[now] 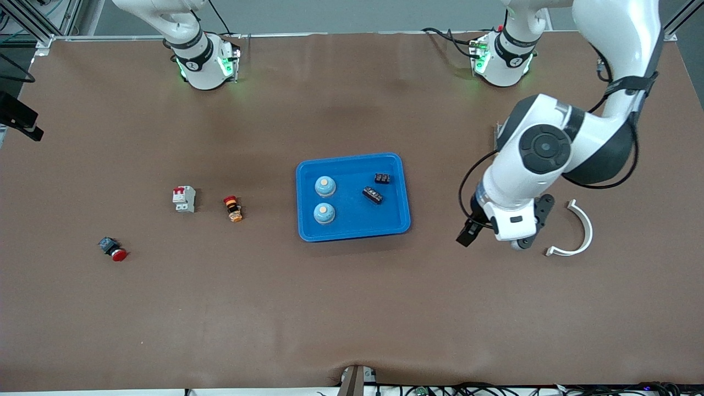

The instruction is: Place electrolytic capacitor and blue bell in tray

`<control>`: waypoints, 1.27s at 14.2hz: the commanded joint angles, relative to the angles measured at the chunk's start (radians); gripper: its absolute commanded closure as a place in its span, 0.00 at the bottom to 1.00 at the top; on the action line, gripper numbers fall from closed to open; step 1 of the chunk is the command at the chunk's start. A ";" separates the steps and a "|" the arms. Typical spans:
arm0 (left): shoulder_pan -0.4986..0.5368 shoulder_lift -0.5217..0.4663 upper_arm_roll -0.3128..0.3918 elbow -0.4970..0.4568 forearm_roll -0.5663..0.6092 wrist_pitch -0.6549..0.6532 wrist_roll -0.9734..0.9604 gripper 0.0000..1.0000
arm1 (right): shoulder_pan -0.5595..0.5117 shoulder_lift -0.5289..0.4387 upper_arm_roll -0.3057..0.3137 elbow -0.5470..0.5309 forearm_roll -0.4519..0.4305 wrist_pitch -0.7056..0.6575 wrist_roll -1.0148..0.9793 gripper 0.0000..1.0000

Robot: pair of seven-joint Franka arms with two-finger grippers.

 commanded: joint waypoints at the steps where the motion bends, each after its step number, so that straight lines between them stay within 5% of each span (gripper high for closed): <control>1: 0.031 -0.040 -0.004 0.027 0.019 -0.066 0.178 0.00 | 0.008 -0.008 -0.005 0.004 0.010 0.000 0.007 0.00; 6: 0.116 -0.155 -0.002 0.026 -0.021 -0.129 0.479 0.00 | 0.011 0.018 -0.005 0.059 0.002 -0.019 0.005 0.00; 13: 0.000 -0.410 0.306 -0.026 -0.191 -0.276 0.918 0.00 | 0.011 0.032 -0.006 0.059 -0.007 -0.022 0.007 0.00; 18: -0.002 -0.513 0.329 -0.096 -0.213 -0.320 1.053 0.00 | 0.005 0.031 -0.005 0.061 -0.004 -0.022 0.005 0.00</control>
